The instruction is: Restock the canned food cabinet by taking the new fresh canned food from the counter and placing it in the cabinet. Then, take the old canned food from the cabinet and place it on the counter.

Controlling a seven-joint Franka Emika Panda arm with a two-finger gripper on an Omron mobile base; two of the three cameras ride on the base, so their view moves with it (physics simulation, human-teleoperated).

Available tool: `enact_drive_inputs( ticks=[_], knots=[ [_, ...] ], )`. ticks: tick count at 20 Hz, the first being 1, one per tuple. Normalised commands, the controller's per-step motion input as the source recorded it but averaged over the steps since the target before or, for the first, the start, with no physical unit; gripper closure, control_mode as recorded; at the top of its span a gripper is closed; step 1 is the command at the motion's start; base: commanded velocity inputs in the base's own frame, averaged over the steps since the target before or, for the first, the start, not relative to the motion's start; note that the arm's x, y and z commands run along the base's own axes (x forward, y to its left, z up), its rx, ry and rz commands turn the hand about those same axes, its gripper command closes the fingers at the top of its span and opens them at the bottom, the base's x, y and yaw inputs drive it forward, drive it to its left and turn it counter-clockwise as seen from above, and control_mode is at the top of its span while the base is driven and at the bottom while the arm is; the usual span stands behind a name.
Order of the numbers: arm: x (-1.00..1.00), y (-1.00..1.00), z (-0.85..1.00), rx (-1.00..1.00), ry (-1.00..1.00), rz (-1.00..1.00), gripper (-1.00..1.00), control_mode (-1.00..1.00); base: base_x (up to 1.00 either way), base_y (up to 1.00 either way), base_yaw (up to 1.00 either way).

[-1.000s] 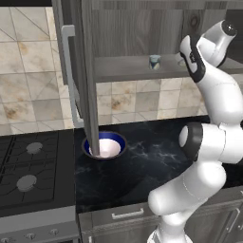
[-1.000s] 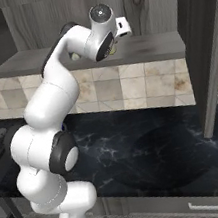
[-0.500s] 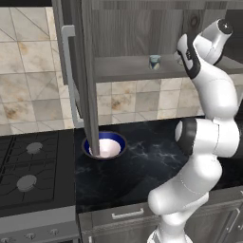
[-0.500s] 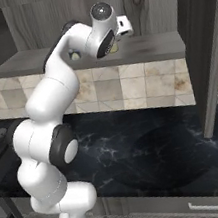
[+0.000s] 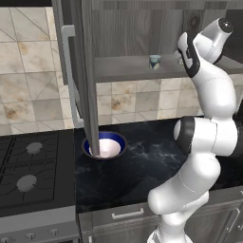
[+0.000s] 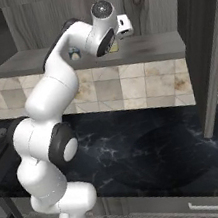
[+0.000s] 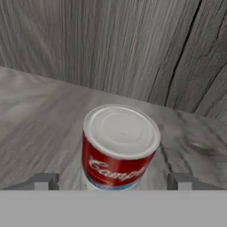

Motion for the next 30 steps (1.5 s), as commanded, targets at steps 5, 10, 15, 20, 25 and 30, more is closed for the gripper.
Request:
enact_drive_inputs(
  ticks=[5,10,15,20,25,30],
  knots=[
    [-0.41,0.0,0.02,0.01,-0.01,0.0,-1.0,-1.0,0.0,0.0,0.0],
    [-0.96,0.01,0.08,0.06,-0.07,-0.01,-1.0,-1.0,0.0,0.0,0.0],
    [-1.0,0.17,0.11,0.09,-0.07,-0.02,-1.0,-1.0,0.0,0.0,0.0],
    [-0.71,0.76,0.01,0.09,-0.05,-0.02,-1.0,-1.0,0.0,0.0,0.0],
    [-0.21,1.0,0.01,0.03,-0.01,-0.06,-1.0,-1.0,0.0,0.0,0.0],
    [-0.01,0.77,0.0,0.0,0.03,-0.1,-1.0,-1.0,0.0,0.0,0.0]
  ],
)
